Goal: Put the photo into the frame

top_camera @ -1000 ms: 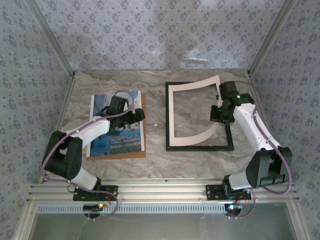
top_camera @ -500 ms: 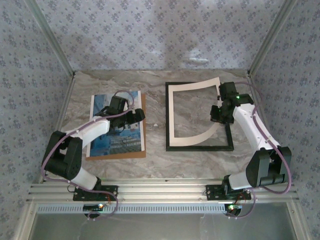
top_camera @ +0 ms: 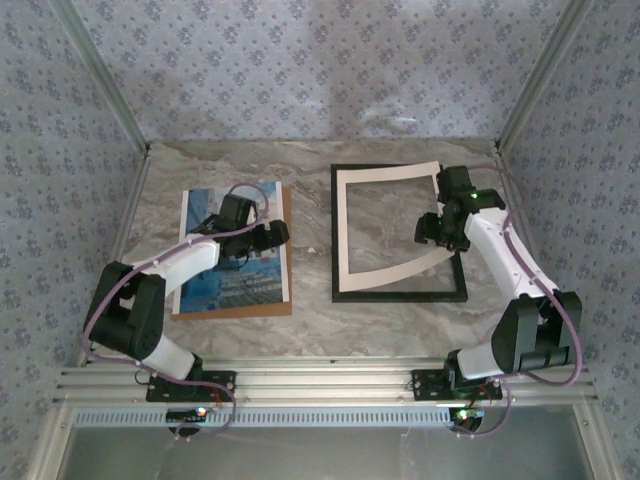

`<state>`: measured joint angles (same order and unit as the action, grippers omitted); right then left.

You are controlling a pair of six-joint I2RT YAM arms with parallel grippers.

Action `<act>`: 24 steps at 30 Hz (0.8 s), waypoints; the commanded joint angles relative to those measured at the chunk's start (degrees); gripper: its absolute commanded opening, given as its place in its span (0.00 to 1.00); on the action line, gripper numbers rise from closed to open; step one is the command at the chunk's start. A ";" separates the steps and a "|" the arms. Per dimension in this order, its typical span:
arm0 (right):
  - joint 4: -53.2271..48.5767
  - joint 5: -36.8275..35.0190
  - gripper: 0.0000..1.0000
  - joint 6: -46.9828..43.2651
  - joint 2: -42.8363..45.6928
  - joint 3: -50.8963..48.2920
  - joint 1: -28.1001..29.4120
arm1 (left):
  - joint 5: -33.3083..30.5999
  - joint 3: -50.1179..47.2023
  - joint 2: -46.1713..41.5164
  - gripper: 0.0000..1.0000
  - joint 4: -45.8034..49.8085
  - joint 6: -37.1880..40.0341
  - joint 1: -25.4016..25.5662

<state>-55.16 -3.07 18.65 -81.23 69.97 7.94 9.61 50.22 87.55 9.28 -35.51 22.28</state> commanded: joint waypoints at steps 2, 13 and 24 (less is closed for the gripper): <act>-0.07 -2.60 0.79 -0.29 -0.26 -0.54 0.42 | -0.57 -0.58 -0.81 0.99 0.48 1.23 0.22; -2.83 -9.48 1.00 -1.39 -2.17 1.20 1.72 | -1.60 -0.89 -1.06 0.99 0.79 1.54 0.22; 1.55 -8.61 1.00 -3.41 -2.22 3.72 3.44 | -2.73 -1.22 -2.09 0.98 1.09 1.06 0.22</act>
<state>-54.94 -11.18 16.64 -83.02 71.64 10.68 7.90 49.91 87.48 9.28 -34.96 22.28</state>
